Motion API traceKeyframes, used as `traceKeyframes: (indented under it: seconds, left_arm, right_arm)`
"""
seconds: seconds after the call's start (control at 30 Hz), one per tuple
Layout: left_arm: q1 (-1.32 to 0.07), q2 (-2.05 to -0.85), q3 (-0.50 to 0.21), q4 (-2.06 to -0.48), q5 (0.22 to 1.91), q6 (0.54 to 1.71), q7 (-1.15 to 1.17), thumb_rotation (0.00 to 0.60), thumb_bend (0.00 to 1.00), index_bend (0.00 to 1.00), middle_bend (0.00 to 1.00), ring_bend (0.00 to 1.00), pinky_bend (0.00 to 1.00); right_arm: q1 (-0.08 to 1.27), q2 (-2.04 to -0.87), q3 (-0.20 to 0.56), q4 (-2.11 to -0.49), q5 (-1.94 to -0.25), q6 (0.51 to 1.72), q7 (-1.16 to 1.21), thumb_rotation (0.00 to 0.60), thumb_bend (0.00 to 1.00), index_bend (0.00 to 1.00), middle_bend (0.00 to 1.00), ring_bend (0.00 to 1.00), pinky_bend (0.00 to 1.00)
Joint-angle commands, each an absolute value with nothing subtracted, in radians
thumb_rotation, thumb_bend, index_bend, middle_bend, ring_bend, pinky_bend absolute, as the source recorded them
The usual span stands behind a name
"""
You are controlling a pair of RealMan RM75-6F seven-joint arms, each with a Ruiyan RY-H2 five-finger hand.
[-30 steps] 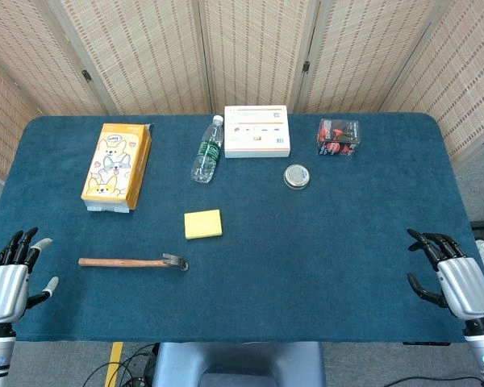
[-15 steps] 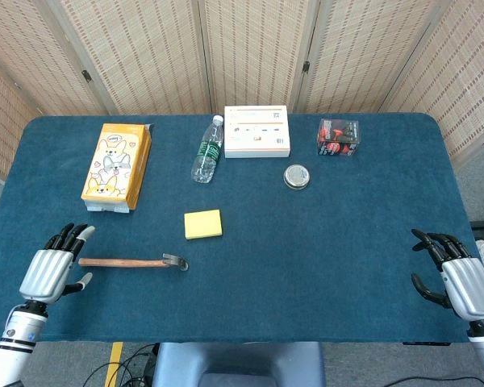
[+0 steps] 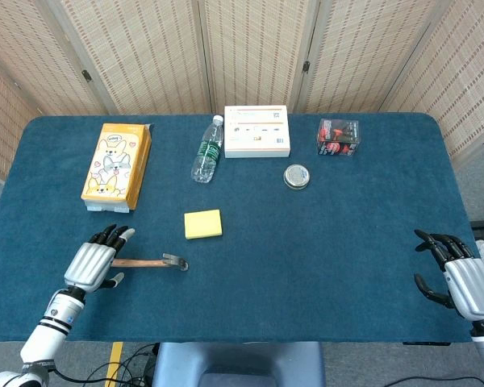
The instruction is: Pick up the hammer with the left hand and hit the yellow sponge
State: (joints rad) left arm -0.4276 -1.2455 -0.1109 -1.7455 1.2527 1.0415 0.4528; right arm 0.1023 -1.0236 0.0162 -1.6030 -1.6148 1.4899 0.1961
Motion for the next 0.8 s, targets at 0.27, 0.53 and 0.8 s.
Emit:
traceKeyframes:
  seconds: [0.27,0.53,0.8]
  left_arm:
    - [-0.497,-1.316,-0.103,-1.720,1.138,0.976,0.513,0.600,0.30,0.10,0.10,0.06,0.22]
    - [-0.530,-1.360,-0.093,-1.684,1.074,0.965,0.538,0.600,0.30,0.18,0.21,0.18,0.22]
    - [-0.539,-1.380,-0.082,-1.660,1.071,0.981,0.519,0.600,0.33,0.25,0.29,0.25,0.22]
  right_arm:
    - [0.103,-1.026,0.015,-1.592,-1.615,1.487,0.207,0.600,0.30,0.13,0.35,0.18,0.18]
    - [0.104,-1.028,0.016,-1.591,-1.606,1.480,0.205,0.600,0.30,0.13,0.34,0.18,0.18]
    - [0.104,-1.029,0.015,-1.594,-1.604,1.476,0.199,0.600,0.30,0.13,0.34,0.18,0.18]
